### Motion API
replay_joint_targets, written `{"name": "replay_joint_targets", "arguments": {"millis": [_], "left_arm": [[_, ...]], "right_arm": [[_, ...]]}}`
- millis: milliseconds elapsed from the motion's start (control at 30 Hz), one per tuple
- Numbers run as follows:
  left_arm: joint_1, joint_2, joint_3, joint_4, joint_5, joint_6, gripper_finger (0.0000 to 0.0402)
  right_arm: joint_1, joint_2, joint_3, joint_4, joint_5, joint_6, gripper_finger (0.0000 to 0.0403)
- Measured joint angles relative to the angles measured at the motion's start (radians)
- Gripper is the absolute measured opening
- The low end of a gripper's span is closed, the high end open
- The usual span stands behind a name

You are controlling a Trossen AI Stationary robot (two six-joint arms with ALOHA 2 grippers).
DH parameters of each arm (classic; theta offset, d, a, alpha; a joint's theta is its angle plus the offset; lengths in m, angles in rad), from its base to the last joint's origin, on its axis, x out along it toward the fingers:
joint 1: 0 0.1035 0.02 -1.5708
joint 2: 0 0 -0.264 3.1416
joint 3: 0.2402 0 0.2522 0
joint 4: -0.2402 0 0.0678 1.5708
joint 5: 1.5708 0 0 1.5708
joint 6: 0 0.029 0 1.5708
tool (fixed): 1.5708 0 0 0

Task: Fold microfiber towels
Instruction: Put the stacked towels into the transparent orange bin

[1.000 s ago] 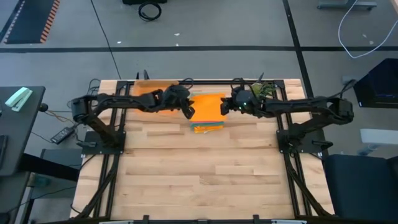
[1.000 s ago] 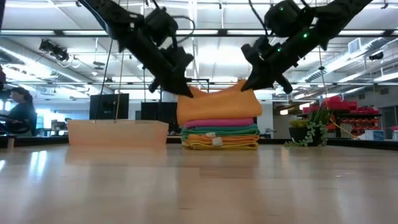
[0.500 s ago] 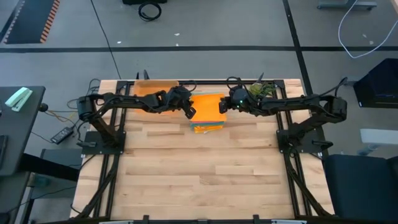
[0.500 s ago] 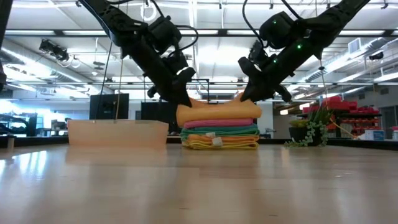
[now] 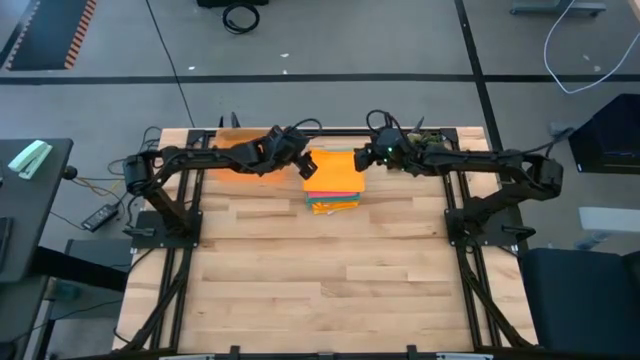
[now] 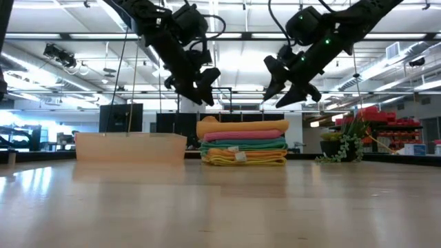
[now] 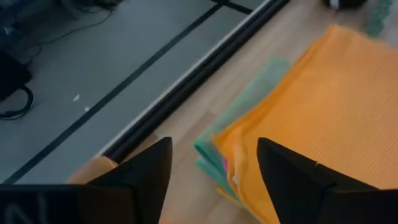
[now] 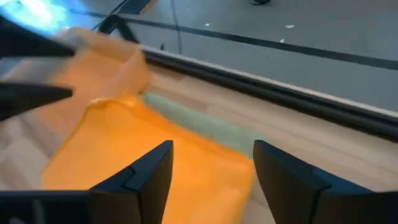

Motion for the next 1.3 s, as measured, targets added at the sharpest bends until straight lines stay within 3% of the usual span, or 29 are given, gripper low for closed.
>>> {"name": "replay_joint_targets", "arguments": {"millis": [100,167,300,333,400,467,567,633,700,833,1300], "left_arm": [[-0.004,0.002,0.001,0.008,0.032,0.002,0.0237],[-0.005,0.010,-0.001,0.003,0.049,0.000,0.0209],[-0.020,0.023,-0.003,0.008,0.050,0.003,0.0099],[-0.030,0.023,-0.003,0.038,0.049,0.012,0.0062],[-0.055,0.022,-0.003,0.101,0.043,0.030,0.0018],[-0.080,0.023,-0.002,0.150,0.012,0.023,0.0015],[-0.117,0.038,-0.005,0.185,-0.100,-0.029,0.0007],[-0.143,0.054,-0.032,0.268,-0.194,-0.061,0.0007],[-0.165,0.056,-0.086,0.325,-0.273,-0.097,0.0007],[-0.176,0.081,-0.181,0.476,-0.279,-0.111,0.0005],[-0.068,0.142,-0.231,0.421,-0.151,-0.220,0.0004]], "right_arm": [[0.027,0.001,0.005,-0.016,-0.005,-0.016,0.0209],[0.043,0.002,0.004,-0.022,0.007,-0.017,0.0164],[0.080,-0.001,-0.007,-0.027,0.063,-0.058,0.0032],[0.090,-0.002,-0.007,-0.019,0.075,-0.060,0.0017],[0.106,-0.003,-0.007,-0.011,0.099,-0.047,0.0012],[0.127,-0.001,-0.008,0.002,0.174,-0.021,0.0009],[0.180,0.013,-0.016,0.045,0.356,0.035,0.0005],[0.221,0.032,-0.047,0.142,0.416,0.045,0.0005],[0.241,0.056,-0.085,0.231,0.415,0.040,0.0005],[0.230,0.123,-0.122,0.289,0.363,0.056,0.0004],[0.147,0.271,-0.131,0.304,0.263,0.124,0.0003]]}}
